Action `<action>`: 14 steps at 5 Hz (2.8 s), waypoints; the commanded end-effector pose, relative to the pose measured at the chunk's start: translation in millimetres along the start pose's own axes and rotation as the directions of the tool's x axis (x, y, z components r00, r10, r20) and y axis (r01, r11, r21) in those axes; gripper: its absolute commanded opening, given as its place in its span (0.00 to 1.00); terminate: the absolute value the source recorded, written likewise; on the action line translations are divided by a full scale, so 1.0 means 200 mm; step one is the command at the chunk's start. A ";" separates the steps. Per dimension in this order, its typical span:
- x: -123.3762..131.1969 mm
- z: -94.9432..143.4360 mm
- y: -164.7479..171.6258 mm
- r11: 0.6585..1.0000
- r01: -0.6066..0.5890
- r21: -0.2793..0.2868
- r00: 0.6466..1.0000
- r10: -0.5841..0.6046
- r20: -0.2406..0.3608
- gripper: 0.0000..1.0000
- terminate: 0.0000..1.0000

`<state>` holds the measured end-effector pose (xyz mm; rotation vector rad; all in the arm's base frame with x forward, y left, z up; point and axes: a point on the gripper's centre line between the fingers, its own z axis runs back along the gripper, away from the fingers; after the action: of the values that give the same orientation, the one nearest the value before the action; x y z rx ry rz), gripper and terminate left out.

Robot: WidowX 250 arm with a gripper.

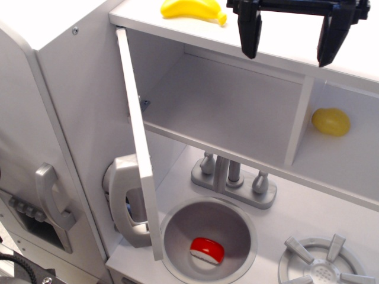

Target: Close microwave

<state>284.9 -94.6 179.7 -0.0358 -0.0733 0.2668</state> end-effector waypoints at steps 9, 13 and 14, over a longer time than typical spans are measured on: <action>-0.17 -0.04 0.72 0.997 -0.029 -0.065 0.998 0.033 0.058 1.00 0.00; -0.12 -0.26 0.53 0.994 -0.085 -0.069 0.994 0.089 0.056 1.00 0.00; -0.08 -0.25 0.44 0.992 -0.096 -0.084 0.993 0.102 0.067 1.00 0.00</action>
<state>245.7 -16.0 113.8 -0.1052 -0.1142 0.3696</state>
